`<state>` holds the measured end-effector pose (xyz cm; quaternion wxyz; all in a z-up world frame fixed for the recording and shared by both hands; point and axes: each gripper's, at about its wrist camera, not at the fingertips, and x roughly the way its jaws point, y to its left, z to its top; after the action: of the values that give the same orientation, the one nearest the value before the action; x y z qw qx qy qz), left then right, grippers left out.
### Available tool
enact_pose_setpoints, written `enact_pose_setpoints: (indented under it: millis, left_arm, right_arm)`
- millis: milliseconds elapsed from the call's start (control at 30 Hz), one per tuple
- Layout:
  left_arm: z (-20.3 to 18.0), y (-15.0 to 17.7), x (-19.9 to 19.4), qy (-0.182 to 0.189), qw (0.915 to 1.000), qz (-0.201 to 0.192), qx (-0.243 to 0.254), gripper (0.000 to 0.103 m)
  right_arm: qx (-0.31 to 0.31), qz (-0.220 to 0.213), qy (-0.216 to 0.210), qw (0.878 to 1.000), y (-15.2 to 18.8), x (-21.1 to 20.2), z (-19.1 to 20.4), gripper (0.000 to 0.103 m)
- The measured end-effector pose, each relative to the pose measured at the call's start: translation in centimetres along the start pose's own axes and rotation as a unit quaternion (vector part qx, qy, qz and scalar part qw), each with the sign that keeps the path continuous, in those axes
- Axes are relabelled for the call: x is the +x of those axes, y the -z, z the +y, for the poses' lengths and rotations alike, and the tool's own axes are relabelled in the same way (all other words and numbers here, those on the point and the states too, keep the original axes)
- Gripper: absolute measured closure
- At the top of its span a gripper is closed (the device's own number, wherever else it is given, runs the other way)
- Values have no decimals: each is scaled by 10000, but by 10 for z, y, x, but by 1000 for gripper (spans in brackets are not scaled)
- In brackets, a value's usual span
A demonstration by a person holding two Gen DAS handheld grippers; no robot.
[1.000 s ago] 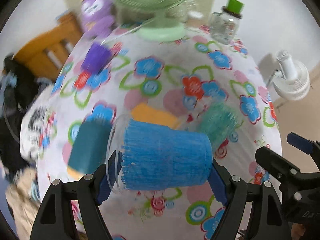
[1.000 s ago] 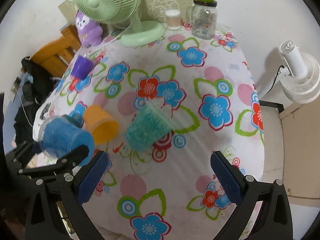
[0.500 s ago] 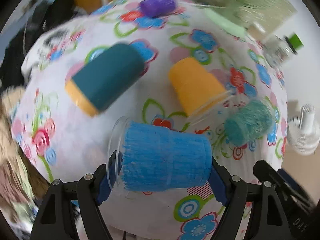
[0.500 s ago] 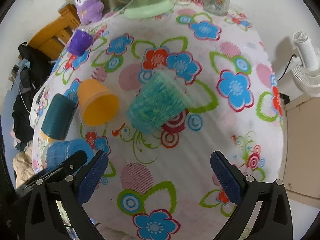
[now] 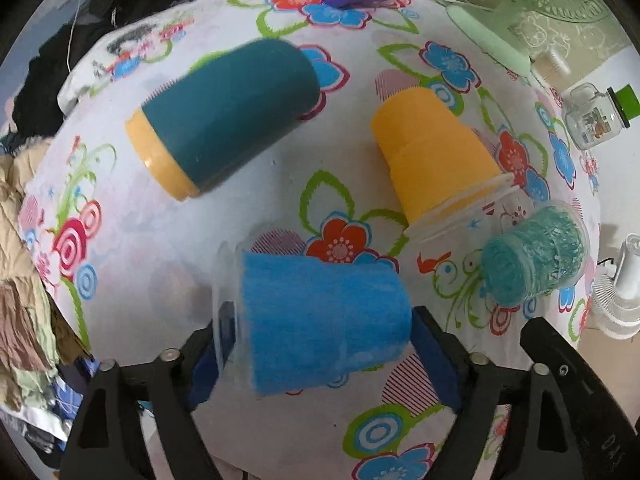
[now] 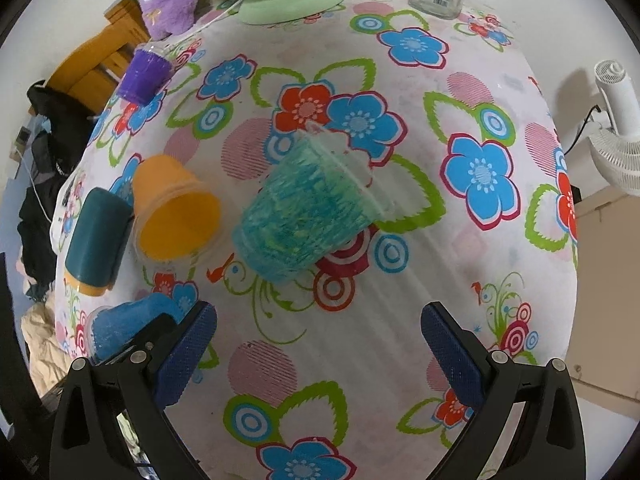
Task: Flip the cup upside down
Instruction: 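Carry the blue cup with the left tool toward the right tool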
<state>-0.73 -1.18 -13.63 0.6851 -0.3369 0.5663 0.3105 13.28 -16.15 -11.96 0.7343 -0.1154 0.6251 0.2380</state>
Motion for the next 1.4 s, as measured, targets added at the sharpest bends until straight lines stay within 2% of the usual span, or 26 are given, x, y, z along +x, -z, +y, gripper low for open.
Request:
enact_pose_setpoints:
  millis: [100,233,433,567,667,800,967,1000,1100,1233,1400]
  left_arm:
    - [-5,-3,-9,-219,9989,-200,354,8]
    - [-12,-4,-26,-441,9934,-438,968,5]
    - [-26,-15,-46,-401,9823,-634,1718,6]
    - [-28,-30,-53,-191,9722,-717,2222,6]
    - [-28,-37,-57,-109,9588,-771,2730,6]
    - [-26,-51,-62,57,9410,-740,3301,6]
    - [-25,-65,-60,222,9080,-714,4122,6]
    - [-25,-67,-60,249,9033,-701,4224,6]
    - [-24,-72,-55,292,8817,-671,4661,6]
    - [-20,-81,-48,345,8657,-613,4957,6]
    - [-17,-91,-33,351,8520,-436,5205,6]
  right_arm:
    - [112,-31,-40,9999,0,-3,-4,0]
    - [237,-116,-144,9995,1,-13,-4,0]
    - [538,-370,-201,9977,7,-29,6,0]
    - [991,-463,-258,9937,14,-38,12,0]
    - [1288,-543,-150,9901,20,-41,21,0]
    - [1970,-673,-121,9780,30,-47,32,0]
    - [2633,-737,104,9618,37,-46,52,0]
    - [2756,-738,107,9584,39,-44,55,0]
    - [3117,-719,100,9474,45,-37,64,0]
    - [3505,-684,145,9339,50,-27,75,0]
    - [3845,-554,156,9213,50,-11,85,0]
